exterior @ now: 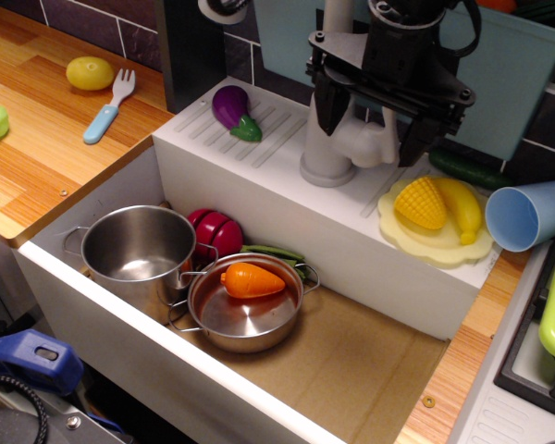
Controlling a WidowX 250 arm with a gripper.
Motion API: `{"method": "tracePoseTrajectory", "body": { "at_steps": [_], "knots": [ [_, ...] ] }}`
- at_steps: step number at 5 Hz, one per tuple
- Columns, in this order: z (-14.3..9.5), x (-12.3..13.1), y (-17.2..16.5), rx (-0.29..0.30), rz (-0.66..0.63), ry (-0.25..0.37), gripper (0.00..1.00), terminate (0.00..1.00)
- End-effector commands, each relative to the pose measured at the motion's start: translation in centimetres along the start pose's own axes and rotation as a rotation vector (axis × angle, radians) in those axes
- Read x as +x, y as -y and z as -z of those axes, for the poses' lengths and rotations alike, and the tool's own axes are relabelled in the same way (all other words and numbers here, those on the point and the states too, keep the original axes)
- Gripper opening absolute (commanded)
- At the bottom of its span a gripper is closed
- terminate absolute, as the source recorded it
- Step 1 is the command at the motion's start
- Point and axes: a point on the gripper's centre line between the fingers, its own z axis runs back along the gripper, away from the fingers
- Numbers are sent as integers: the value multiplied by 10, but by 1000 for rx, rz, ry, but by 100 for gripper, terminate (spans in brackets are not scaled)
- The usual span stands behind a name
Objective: Turn lever vertical to front
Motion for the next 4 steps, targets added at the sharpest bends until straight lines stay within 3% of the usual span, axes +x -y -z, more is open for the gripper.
{"method": "tracePoseTrajectory", "body": {
  "at_steps": [1,4],
  "knots": [
    [0,0,0,0,0,0,100,0],
    [4,40,-1,-5,42,79,100,0]
  ]
}}
